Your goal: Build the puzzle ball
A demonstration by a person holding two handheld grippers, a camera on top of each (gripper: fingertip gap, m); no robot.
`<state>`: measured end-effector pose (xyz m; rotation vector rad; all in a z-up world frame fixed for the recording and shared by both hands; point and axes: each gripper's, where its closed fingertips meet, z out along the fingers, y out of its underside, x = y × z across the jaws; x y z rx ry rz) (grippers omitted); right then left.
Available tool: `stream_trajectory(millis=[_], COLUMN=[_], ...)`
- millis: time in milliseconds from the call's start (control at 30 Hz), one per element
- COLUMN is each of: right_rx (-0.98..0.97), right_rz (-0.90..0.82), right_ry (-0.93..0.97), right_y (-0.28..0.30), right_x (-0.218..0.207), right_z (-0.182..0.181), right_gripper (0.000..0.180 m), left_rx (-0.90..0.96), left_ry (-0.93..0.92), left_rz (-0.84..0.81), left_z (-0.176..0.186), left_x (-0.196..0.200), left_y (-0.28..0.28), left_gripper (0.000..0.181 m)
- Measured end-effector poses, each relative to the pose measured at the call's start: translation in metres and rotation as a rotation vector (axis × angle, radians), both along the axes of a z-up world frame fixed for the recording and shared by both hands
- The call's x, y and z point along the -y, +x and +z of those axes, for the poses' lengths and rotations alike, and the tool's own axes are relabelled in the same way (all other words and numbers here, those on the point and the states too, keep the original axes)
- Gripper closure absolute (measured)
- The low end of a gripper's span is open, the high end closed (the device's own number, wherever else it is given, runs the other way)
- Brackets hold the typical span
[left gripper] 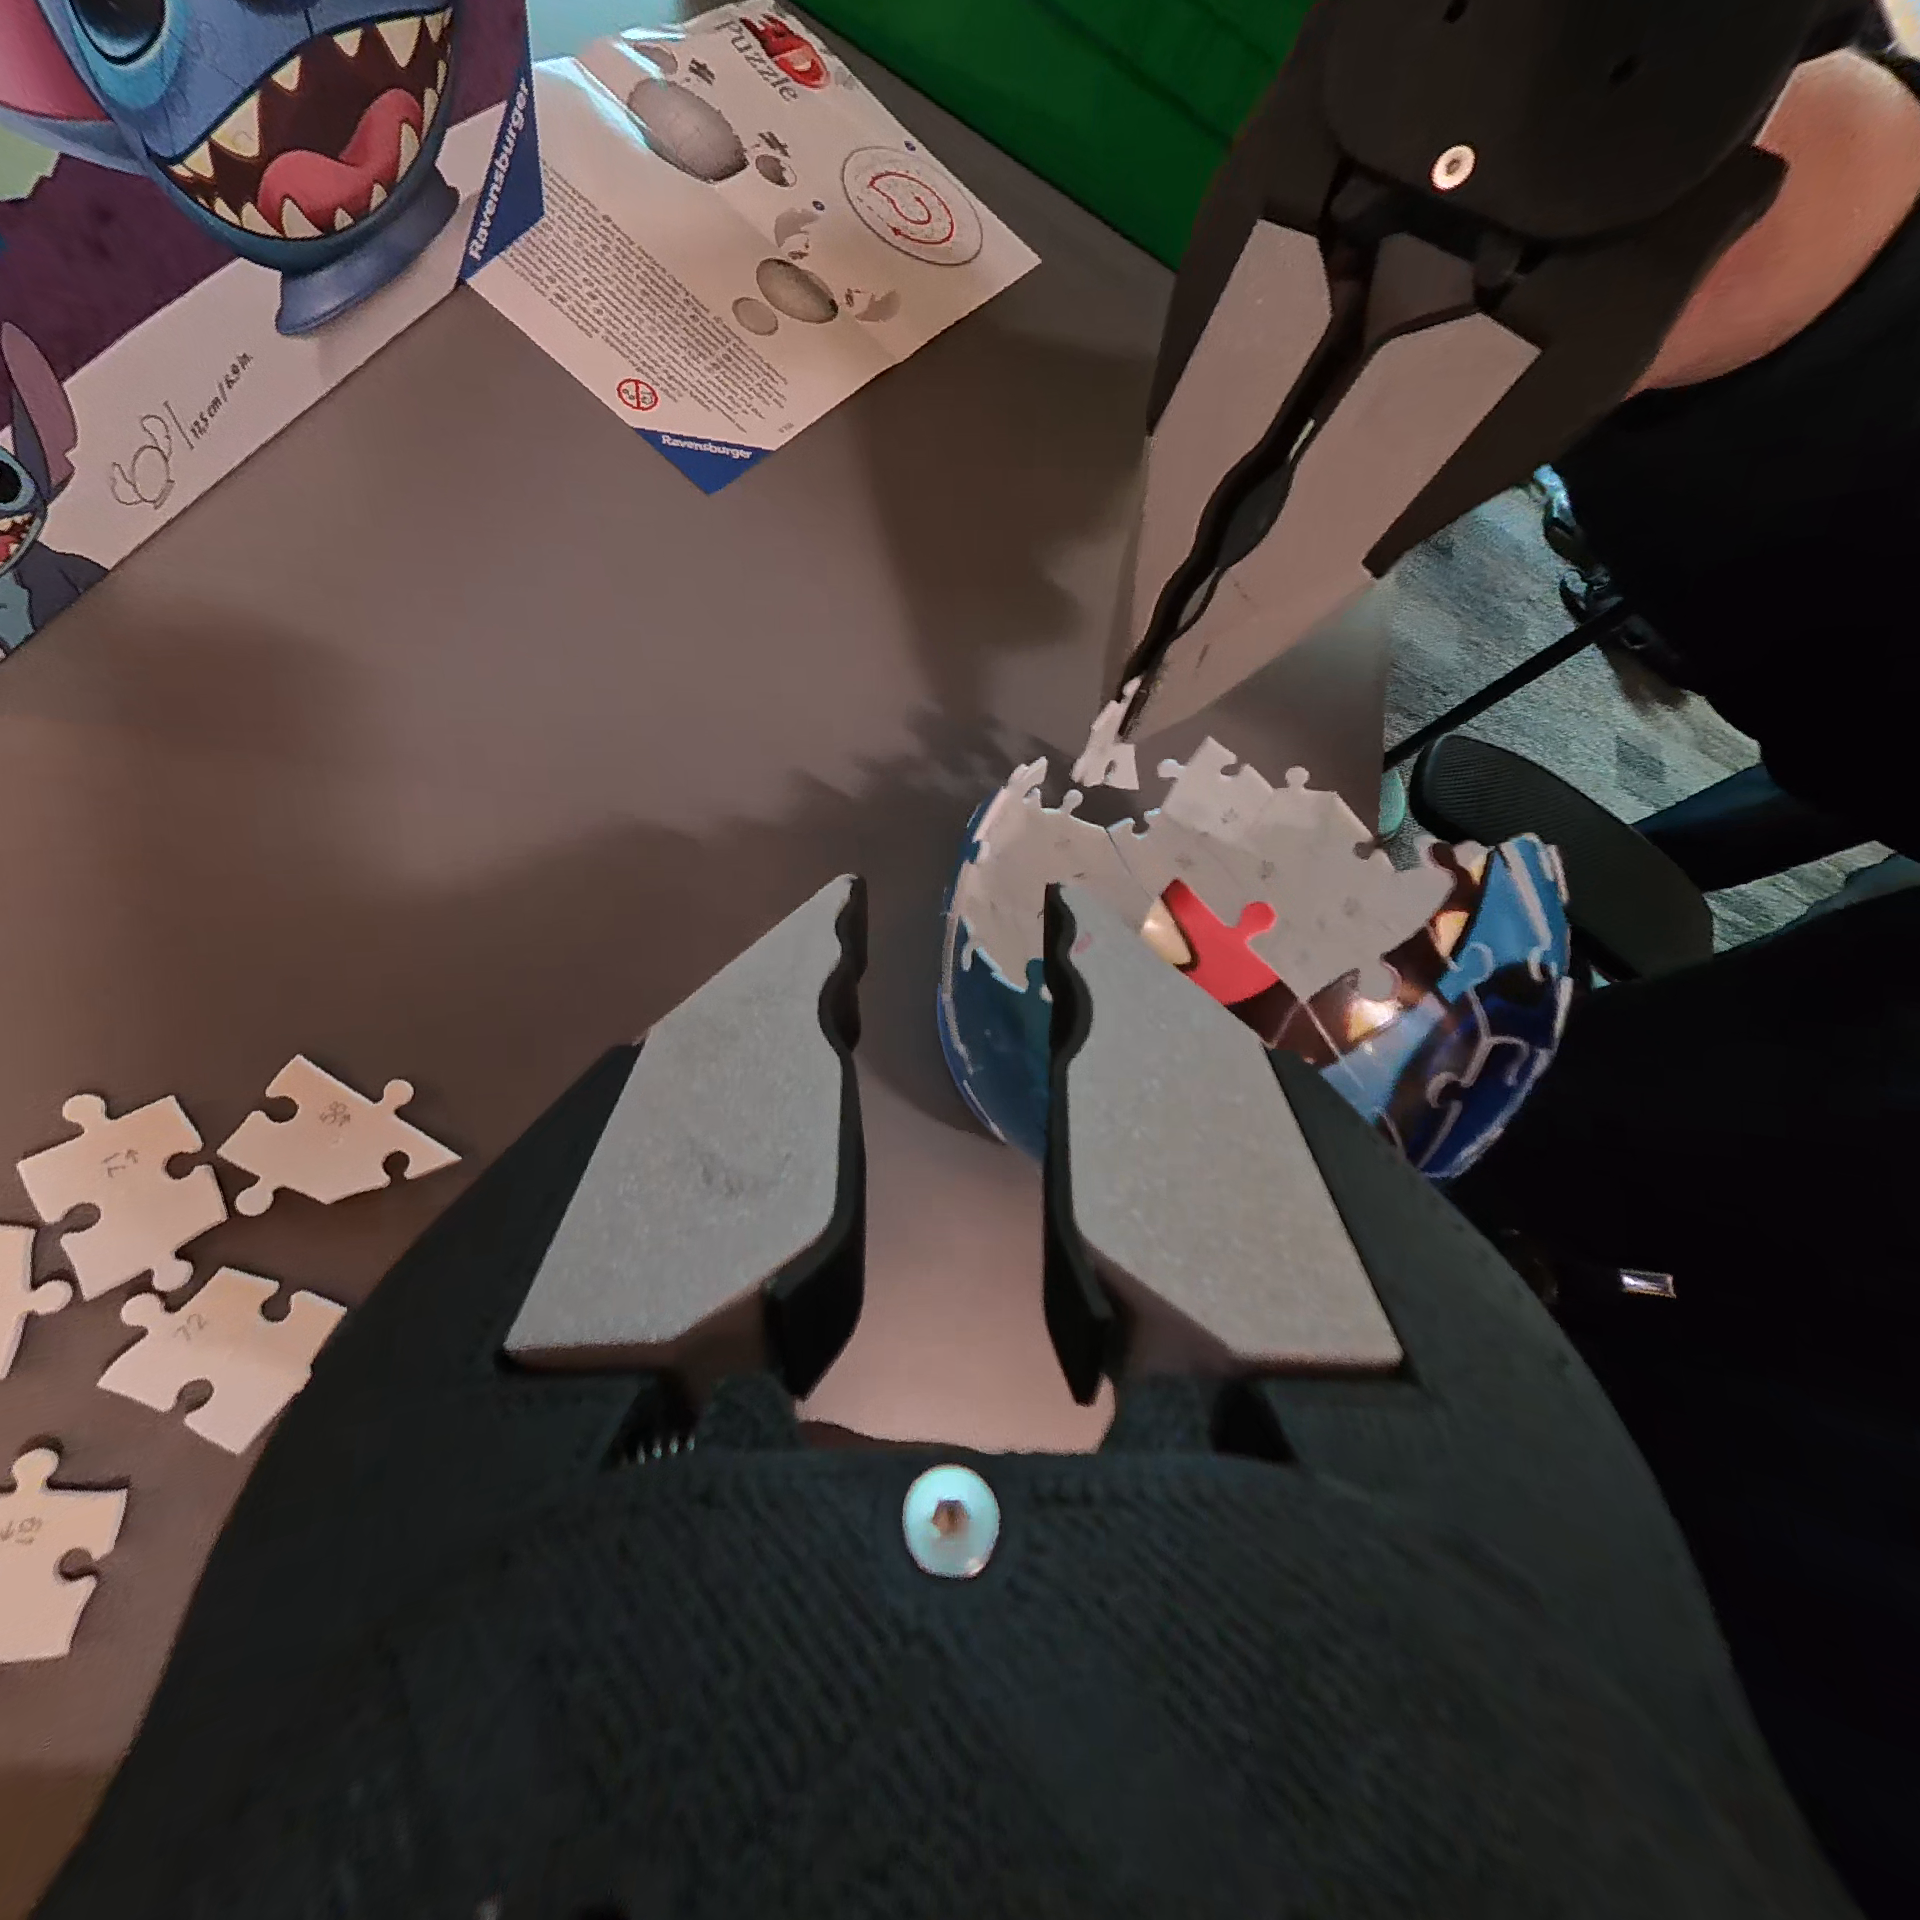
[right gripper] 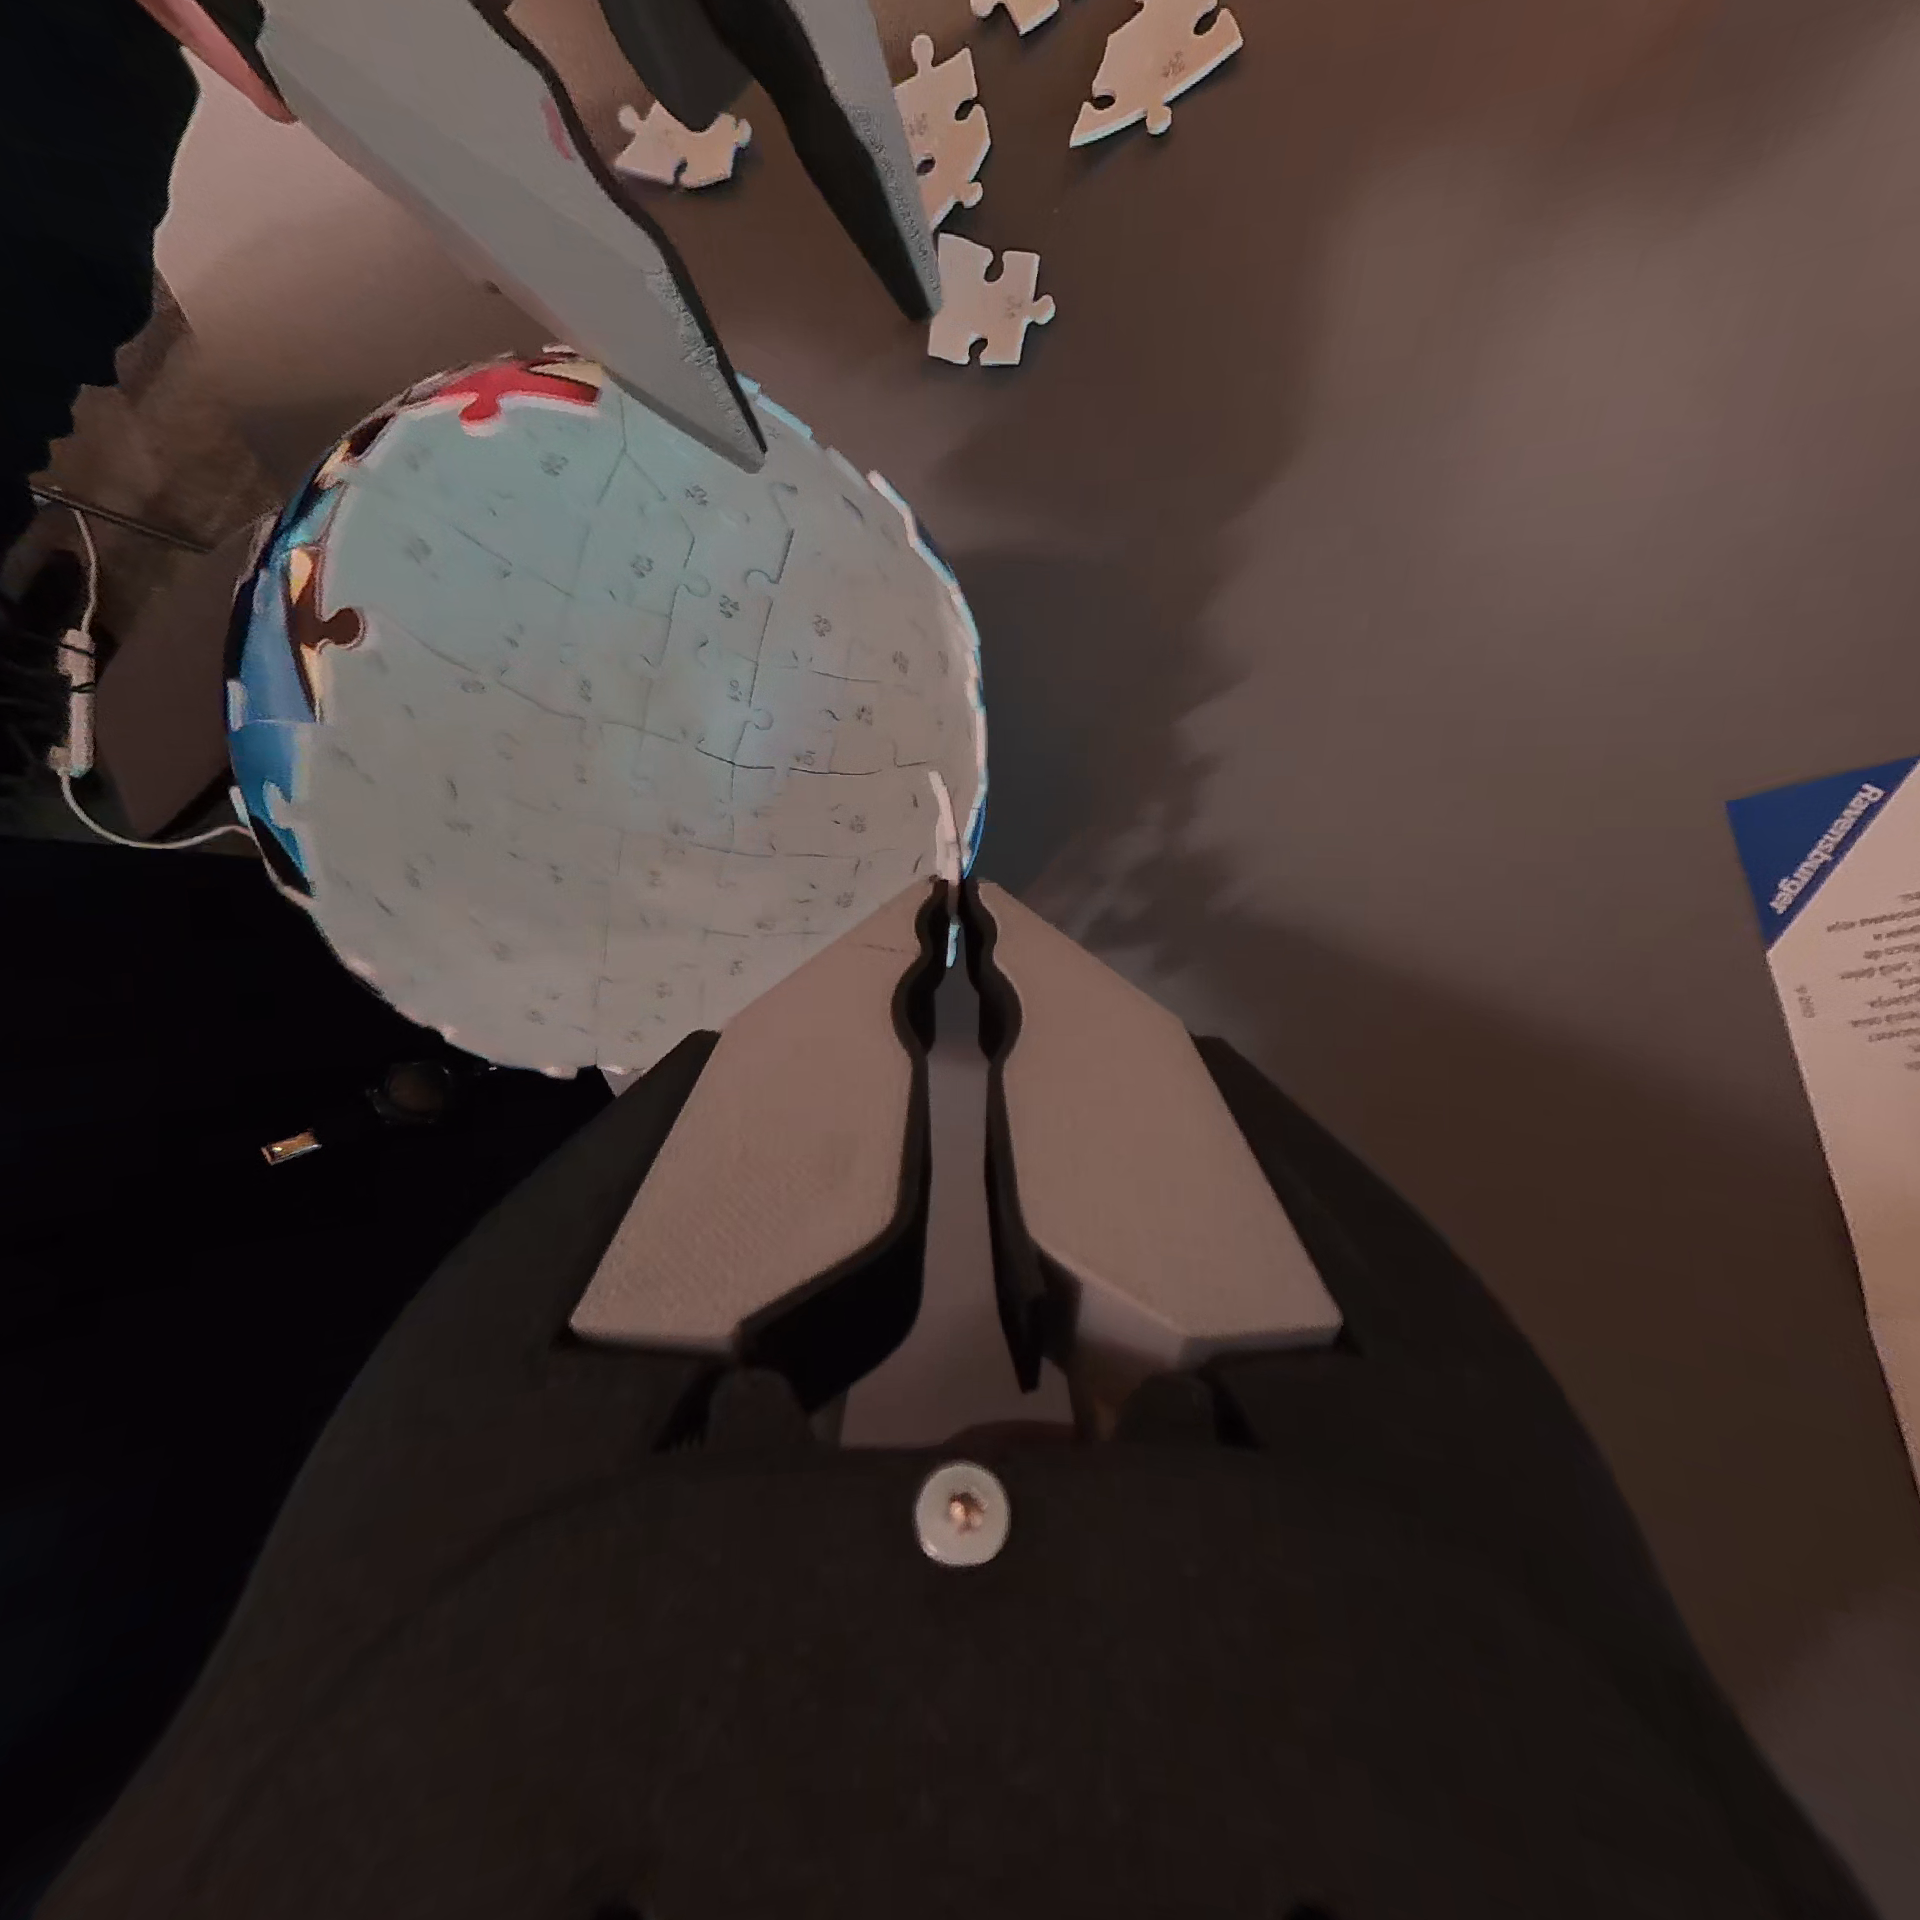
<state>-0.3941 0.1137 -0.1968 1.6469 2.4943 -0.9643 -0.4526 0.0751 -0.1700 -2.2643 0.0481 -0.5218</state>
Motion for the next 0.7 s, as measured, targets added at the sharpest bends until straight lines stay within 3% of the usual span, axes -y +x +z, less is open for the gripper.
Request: stream_trajectory(millis=[700], right_rx=[-0.077], right_rz=[0.035], right_ry=[0.066], right_y=[-0.015], right_x=[0.004], right_z=[-0.002], right_gripper=[0.180], left_rx=[-0.028], left_ry=[-0.032], left_rz=[0.022], left_z=[0.000], left_x=[0.009], left_y=[0.006], left_gripper=[0.148])
